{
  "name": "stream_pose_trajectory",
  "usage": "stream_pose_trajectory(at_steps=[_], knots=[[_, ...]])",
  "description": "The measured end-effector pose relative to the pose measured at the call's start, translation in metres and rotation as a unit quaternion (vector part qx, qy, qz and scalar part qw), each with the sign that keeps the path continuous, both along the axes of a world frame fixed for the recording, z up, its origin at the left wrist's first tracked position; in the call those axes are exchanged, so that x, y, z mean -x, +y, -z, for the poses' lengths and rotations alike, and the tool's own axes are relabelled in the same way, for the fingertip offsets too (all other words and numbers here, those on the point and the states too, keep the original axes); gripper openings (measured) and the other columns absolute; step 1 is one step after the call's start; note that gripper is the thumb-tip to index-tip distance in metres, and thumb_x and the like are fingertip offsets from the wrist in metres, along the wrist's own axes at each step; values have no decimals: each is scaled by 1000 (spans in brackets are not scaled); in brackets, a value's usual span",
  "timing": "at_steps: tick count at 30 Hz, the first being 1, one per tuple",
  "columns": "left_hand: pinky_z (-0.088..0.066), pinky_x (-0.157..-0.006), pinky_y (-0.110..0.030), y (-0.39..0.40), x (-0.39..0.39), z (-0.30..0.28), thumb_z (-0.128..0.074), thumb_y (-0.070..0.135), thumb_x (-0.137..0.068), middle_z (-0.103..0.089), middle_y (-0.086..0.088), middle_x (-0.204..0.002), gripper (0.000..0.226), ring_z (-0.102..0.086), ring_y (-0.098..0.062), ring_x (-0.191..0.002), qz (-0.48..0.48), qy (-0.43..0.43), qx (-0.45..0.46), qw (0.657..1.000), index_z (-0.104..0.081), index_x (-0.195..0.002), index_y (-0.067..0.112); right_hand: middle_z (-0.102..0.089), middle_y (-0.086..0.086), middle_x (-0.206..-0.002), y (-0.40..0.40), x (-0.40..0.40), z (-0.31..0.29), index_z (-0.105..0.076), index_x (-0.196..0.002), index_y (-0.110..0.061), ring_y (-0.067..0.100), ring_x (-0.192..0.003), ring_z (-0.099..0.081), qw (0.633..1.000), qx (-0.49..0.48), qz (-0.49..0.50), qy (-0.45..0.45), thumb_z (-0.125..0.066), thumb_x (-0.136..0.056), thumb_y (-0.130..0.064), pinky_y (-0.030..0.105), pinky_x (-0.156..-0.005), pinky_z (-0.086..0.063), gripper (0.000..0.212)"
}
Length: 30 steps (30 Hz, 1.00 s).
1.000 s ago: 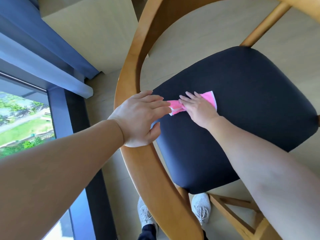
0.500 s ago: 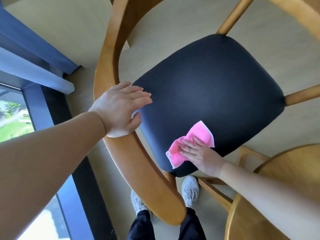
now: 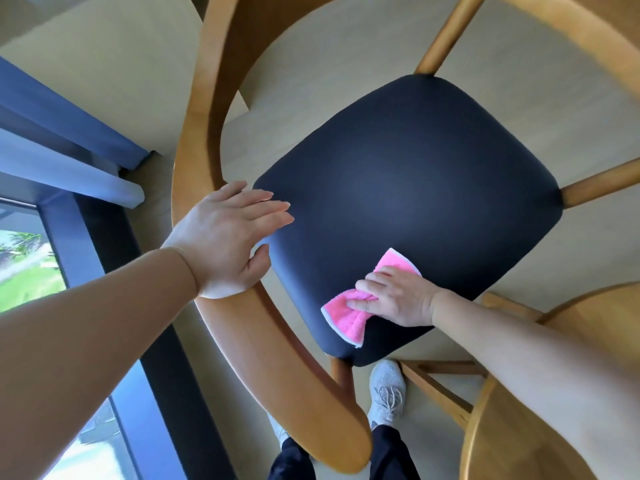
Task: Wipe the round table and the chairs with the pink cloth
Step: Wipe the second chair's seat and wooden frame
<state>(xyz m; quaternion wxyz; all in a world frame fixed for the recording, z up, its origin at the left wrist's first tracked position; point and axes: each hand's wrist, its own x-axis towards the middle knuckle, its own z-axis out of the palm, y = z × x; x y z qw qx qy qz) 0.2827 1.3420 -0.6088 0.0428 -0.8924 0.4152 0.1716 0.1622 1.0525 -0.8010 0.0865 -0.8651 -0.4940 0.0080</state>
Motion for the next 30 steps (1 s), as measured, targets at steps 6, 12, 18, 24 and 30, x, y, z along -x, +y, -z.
stream_pose_trajectory(at_steps=[6, 12, 18, 24, 30], knots=[[-27, -113, -47, 0, 0, -1, -34, 32, -82, -54, -1, -137, 57, -45, -26, -132, 2, 5, -4, 1000, -58, -131, 18, -60, 10, -90, -11, -48, -2, -70, -113, -17, 28, -68, -55, 985, -49, 165, 7, -74, -73, -6, 38, -64, -49, 42], [-28, -113, -47, -1, -2, -2, -37, 30, -79, -55, 0, -137, 56, -47, -26, -131, -1, 13, 5, 1000, -59, -130, 18, -54, 15, -84, -58, -123, -8, -68, -97, -10, 34, -70, -52, 903, -10, 430, -18, -75, -72, -8, 38, -59, -41, 26], [-27, -113, -46, 0, -3, 1, -38, 29, -79, -53, 0, -138, 56, -47, -26, -130, 3, 19, 15, 1000, -59, -130, 18, -48, 17, -92, -95, -146, 0, -60, -120, -13, 35, -80, -47, 805, 17, 593, 0, -56, -89, -19, 43, -65, -42, 31], [-26, -113, -47, 0, -2, 0, -38, 30, -80, -53, 0, -139, 56, -46, -25, -131, 1, 21, -1, 1000, -58, -131, 19, -50, 18, -94, -67, -131, -3, -55, -130, -8, 35, -79, -50, 832, 25, 554, 22, -56, -93, -21, 35, -60, -31, 40], [-29, -112, -48, -2, -1, -4, -37, 29, -79, -54, 0, -137, 57, -48, -26, -129, -2, 16, -9, 1000, -59, -130, 18, -54, 11, -80, 6, -82, -18, -69, -107, -7, 29, -64, -52, 897, 26, 441, 12, -71, -79, -19, 33, -50, -34, 31]])
